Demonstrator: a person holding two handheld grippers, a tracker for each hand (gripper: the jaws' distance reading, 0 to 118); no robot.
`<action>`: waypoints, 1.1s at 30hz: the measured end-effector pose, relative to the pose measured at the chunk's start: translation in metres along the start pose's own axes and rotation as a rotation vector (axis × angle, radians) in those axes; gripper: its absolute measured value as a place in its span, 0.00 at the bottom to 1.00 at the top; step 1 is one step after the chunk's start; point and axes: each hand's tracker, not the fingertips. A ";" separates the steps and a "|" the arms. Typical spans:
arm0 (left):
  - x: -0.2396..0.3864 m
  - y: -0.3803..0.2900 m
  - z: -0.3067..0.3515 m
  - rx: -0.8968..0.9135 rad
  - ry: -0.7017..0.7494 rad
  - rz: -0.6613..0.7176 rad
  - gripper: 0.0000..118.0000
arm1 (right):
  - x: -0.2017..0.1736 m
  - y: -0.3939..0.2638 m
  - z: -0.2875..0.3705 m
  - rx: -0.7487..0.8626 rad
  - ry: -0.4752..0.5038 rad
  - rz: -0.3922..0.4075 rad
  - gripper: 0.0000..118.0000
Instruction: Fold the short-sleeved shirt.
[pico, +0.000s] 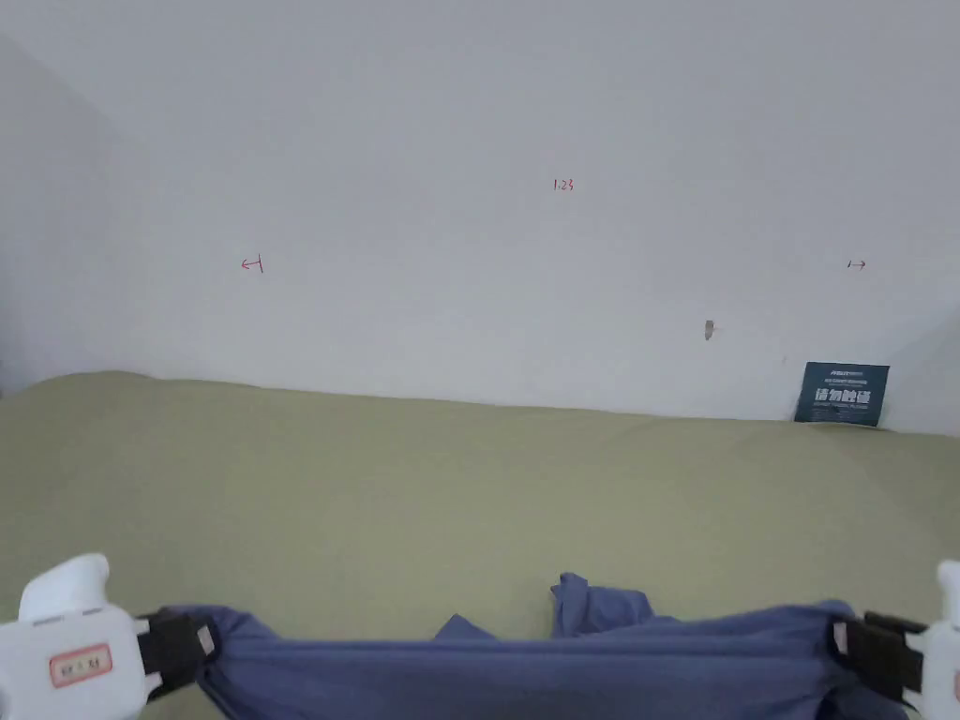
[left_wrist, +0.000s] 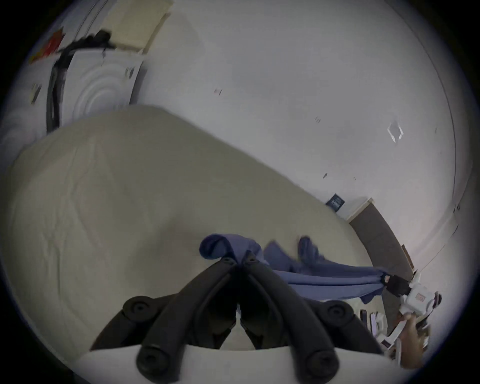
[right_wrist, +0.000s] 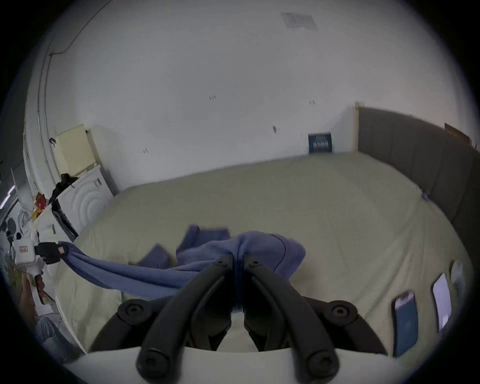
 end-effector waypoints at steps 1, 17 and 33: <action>-0.007 -0.012 0.002 -0.045 0.002 0.016 0.01 | 0.005 -0.016 0.005 -0.020 0.005 -0.008 0.06; -0.071 -0.114 0.021 -0.247 0.148 0.100 0.05 | 0.027 -0.118 0.037 -0.222 0.001 -0.041 0.14; 0.030 -0.100 0.126 0.221 -0.007 -0.423 0.07 | -0.041 -0.068 0.139 0.092 -0.079 0.249 0.04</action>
